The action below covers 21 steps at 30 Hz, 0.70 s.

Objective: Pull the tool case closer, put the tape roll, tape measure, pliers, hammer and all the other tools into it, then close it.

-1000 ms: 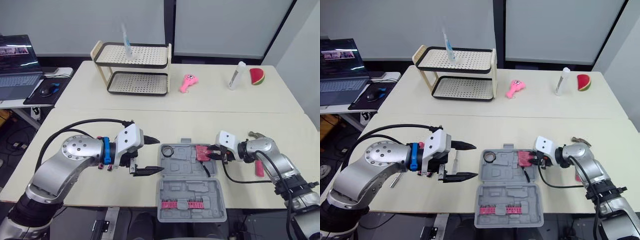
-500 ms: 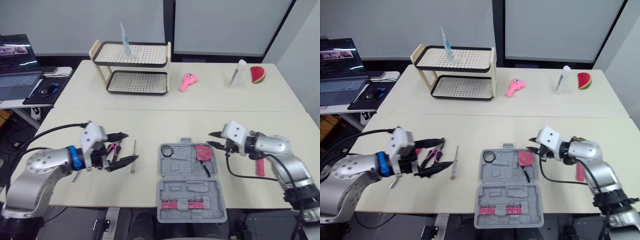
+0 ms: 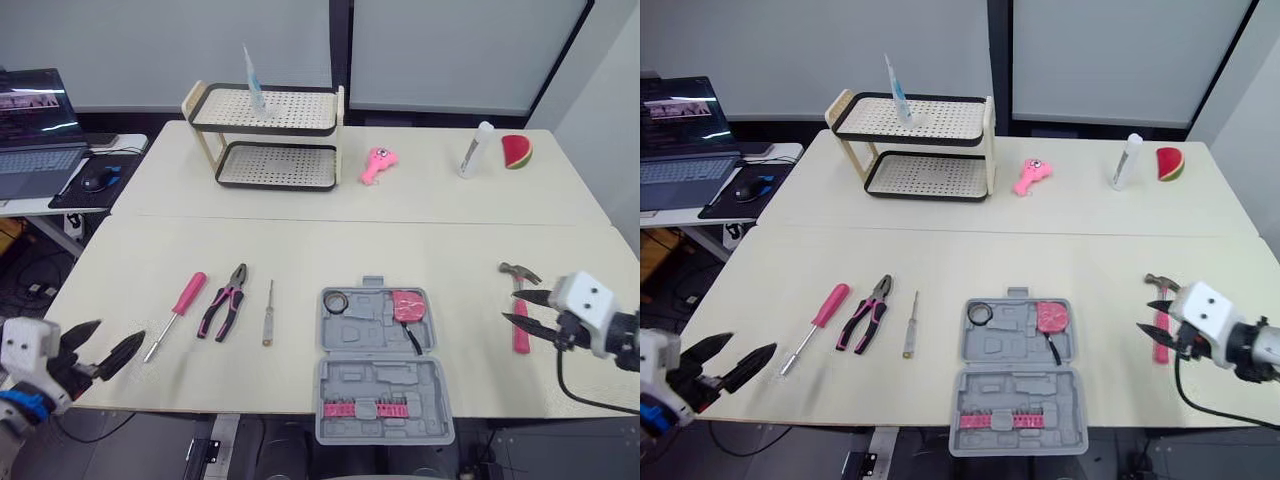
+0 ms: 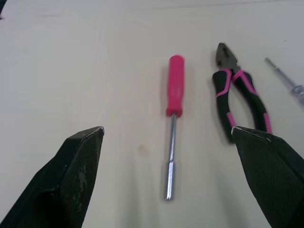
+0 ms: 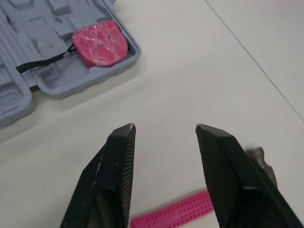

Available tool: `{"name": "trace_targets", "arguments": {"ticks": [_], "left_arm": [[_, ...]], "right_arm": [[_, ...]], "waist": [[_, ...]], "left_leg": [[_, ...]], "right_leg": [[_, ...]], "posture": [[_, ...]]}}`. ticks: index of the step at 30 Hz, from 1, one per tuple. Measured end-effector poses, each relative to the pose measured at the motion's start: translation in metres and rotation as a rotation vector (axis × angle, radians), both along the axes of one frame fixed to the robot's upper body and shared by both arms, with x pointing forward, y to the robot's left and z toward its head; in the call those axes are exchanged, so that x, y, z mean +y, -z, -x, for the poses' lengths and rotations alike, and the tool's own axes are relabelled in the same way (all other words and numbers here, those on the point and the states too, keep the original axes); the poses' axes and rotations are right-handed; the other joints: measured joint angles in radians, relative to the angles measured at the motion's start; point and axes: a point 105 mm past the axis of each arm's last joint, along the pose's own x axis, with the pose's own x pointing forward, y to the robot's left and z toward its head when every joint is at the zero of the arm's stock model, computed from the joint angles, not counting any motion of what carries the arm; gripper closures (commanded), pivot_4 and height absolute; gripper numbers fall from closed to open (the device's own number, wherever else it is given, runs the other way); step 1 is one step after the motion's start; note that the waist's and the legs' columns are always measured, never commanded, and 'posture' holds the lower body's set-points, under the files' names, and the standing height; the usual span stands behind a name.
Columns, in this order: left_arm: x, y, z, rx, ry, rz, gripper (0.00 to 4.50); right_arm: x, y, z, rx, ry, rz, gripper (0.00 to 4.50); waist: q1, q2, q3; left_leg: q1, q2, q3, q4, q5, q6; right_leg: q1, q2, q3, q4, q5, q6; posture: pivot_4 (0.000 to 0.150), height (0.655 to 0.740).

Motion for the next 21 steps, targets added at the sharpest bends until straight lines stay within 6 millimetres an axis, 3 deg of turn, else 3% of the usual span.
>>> {"name": "trace_targets", "arguments": {"ticks": [3,6,9,14,18,21], "left_arm": [[0.015,0.02,0.024,0.085,-0.06,0.02,0.0],[0.019,0.029,0.034,0.12,-0.067,0.045,0.0],[0.02,0.029,0.035,0.124,-0.057,0.048,0.0],[0.017,0.026,0.031,0.112,-0.04,0.046,0.0],[0.013,0.024,0.031,0.118,-0.031,0.032,0.0],[0.006,0.024,0.036,0.133,-0.022,0.03,0.0]], "right_arm": [[-0.017,0.006,0.014,0.063,0.041,0.013,1.01],[-0.033,0.011,0.032,0.138,0.081,0.023,0.05],[-0.046,0.018,0.047,0.205,0.131,0.019,0.05],[-0.047,0.019,0.047,0.2,0.138,0.02,0.05],[-0.044,0.008,0.034,0.146,0.11,0.032,0.05],[-0.023,-0.01,0.017,0.076,0.008,0.037,0.05]], "waist": [[0.0,0.0,0.0],[0.005,-0.001,-0.001],[0.006,-0.003,-0.002],[-0.002,-0.004,-0.003],[-0.007,-0.004,-0.003],[-0.009,-0.004,-0.003]], "left_leg": [[0.0,0.0,0.0,-0.001,0.0,0.0],[0.001,0.0,-0.001,-0.002,0.0,0.0],[0.002,0.0,0.0,-0.004,0.0,0.0],[0.007,0.001,0.003,-0.011,0.0,0.0],[0.007,0.001,0.005,-0.012,0.0,0.0],[0.008,0.001,0.005,-0.012,0.0,0.0]], "right_leg": [[0.001,0.0,0.0,-0.001,0.0,0.0],[0.002,0.0,-0.002,-0.002,0.0,0.0],[0.003,0.0,0.0,-0.004,0.0,0.0],[0.003,0.0,0.002,-0.005,0.0,0.0],[0.003,0.0,0.004,-0.006,0.0,0.0],[0.003,0.0,0.005,-0.007,0.0,0.0]], "posture": [[0.15,0.74],[0.15,0.74],[0.15,0.74],[0.15,0.74],[0.15,0.74],[0.15,0.74]]}}
